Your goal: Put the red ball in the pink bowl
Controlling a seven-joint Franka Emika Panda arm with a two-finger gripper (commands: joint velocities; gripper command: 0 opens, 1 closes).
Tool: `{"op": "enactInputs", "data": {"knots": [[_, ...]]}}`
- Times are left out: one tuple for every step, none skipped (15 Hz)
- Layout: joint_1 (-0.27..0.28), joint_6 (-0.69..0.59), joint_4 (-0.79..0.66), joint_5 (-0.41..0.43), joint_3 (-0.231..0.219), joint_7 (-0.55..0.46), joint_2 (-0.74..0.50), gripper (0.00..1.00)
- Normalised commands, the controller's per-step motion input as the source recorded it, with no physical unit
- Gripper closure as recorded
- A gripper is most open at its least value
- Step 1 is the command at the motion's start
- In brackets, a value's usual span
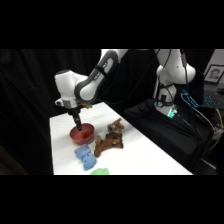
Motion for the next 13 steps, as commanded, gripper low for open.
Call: {"op": "enactInputs", "data": {"knots": [[0.095,-0.25,-0.07,-0.101,-0.055,0.1,-0.33,0.0],[0.102,-0.27,-0.11,-0.114,-0.062,0.1,-0.37,0.0],[0.095,-0.28,-0.13,-0.109,-0.058,0.09,-0.4,0.0],[0.089,-0.31,-0.13,-0.096,-0.053,0.09,-0.4,0.0],[0.101,-0.34,-0.11,-0.118,-0.072,0.12,-0.39,0.0],[0.1,-0.33,-0.1,-0.125,-0.075,0.13,-0.38,0.0],[0.096,-0.35,-0.09,-0.119,-0.07,0.12,-0.36,0.0],[0.101,-0.34,-0.07,-0.128,-0.078,0.14,-0.33,0.0],[0.092,-0.32,-0.06,-0.12,-0.073,0.12,-0.31,0.0],[0.085,-0.29,-0.05,-0.12,-0.071,0.11,-0.29,0.0],[0.08,-0.26,-0.04,-0.122,-0.07,0.1,-0.28,0.0],[0.069,-0.23,-0.05,-0.103,-0.062,0.08,-0.27,0.0],[0.056,-0.21,-0.06,-0.083,-0.055,0.06,-0.27,0.0]]}}
